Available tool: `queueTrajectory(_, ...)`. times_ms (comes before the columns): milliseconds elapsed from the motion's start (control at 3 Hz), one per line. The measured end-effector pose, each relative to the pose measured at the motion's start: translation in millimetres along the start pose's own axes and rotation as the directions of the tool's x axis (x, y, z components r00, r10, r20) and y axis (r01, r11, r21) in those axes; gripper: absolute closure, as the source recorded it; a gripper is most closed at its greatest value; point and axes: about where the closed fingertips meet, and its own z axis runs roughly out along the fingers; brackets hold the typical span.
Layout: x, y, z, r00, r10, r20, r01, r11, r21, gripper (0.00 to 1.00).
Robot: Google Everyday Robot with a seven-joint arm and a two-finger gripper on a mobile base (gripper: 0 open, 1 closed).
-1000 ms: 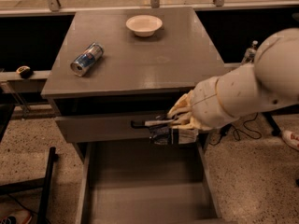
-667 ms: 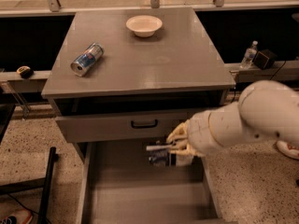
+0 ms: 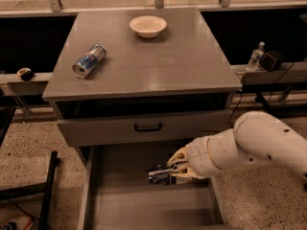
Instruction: Place blue chip bag into middle drawer
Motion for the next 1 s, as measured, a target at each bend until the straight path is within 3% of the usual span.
queueTrajectory(333,11,1,18,0.998,0.015,0.062,-0.015,0.9999,0.001,1.00)
queueTrajectory(667,31,12,79,0.986,0.060,0.156,-0.057,0.9981,-0.024,1.00)
queueTrajectory(1000,43,20,131,0.969,0.066,0.237,-0.074,0.9969,0.026,1.00)
